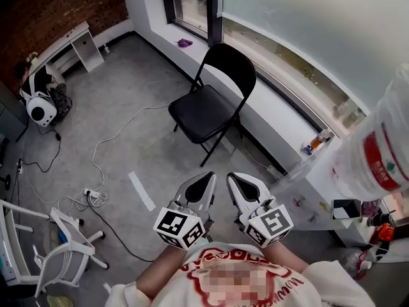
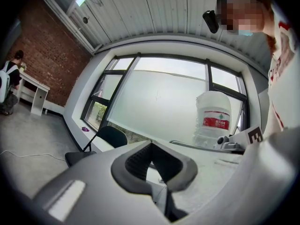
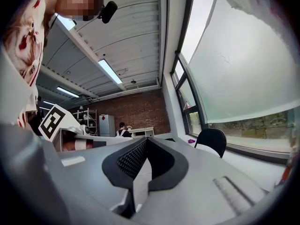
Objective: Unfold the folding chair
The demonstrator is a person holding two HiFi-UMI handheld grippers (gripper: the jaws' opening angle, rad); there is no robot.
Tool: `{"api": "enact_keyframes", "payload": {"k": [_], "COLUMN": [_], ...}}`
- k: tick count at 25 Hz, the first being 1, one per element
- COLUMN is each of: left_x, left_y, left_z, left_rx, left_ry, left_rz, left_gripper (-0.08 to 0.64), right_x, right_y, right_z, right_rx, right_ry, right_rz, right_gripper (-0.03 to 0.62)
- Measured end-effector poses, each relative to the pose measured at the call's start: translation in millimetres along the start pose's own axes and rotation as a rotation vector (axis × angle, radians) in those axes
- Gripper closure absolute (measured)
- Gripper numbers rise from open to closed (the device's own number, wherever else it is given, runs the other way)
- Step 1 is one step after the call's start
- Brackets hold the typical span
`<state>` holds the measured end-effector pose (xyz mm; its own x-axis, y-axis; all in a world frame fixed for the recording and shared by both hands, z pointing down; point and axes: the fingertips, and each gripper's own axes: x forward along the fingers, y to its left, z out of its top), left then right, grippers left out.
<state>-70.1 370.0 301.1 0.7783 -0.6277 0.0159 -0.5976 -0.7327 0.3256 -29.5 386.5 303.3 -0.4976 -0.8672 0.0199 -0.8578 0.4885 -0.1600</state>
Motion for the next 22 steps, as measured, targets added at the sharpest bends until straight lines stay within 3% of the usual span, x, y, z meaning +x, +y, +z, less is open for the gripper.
{"api": "enact_keyframes", "payload": {"k": [9,15,22], "left_x": [-46,-70,-95], "left_y": [-91,-105,-92], "left_z": [-37,-32,-23], "left_rx": [0.009,0.028,0.035], "left_ry": [0.012,0.005,-0.004], "left_rz": [0.075,0.090,0.105], "left_gripper": [0.558,0.558,0.558], "right_x": [-97,-113,-107], "right_y": [32,51,79], "right_z": [1,8,7], "right_rx": [0.003,-0.004,-0.011], "right_ry": [0.001,-0.015,-0.038], "right_rz": [0.075,0.087,0.086], "right_gripper": [0.566,0.566,0.566]}}
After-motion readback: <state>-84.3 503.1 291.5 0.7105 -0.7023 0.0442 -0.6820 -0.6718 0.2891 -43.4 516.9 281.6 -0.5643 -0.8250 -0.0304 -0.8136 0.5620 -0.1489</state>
